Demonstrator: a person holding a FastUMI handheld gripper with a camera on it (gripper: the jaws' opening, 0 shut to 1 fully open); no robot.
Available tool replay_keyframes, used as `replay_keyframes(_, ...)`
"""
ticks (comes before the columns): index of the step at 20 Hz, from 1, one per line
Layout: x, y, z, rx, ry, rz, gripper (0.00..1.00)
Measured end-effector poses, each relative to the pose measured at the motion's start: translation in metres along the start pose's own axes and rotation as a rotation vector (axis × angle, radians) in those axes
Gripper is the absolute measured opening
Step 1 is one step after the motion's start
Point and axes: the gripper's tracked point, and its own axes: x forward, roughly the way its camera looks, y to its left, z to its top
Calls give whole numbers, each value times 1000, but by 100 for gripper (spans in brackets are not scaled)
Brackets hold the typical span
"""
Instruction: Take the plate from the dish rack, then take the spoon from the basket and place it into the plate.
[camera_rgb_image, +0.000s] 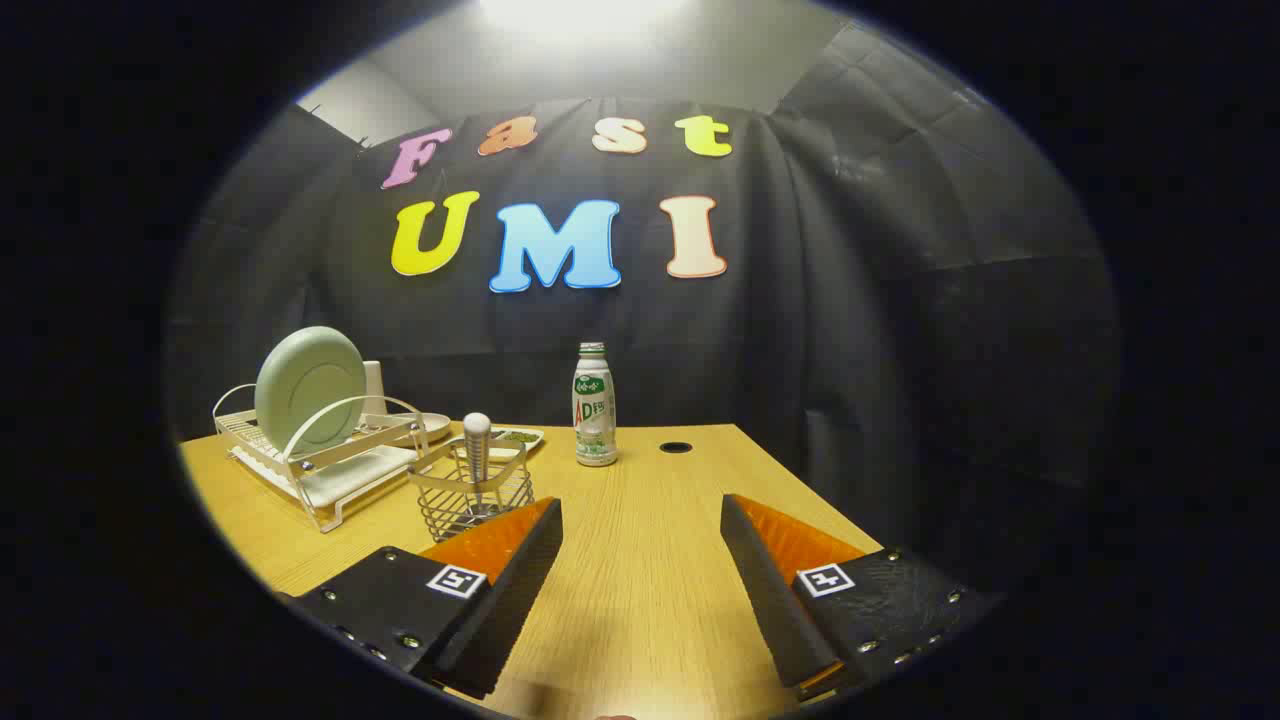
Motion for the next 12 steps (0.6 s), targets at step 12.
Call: replay_keyframes(12,-1,-56,105,-36,-67,-261,97)
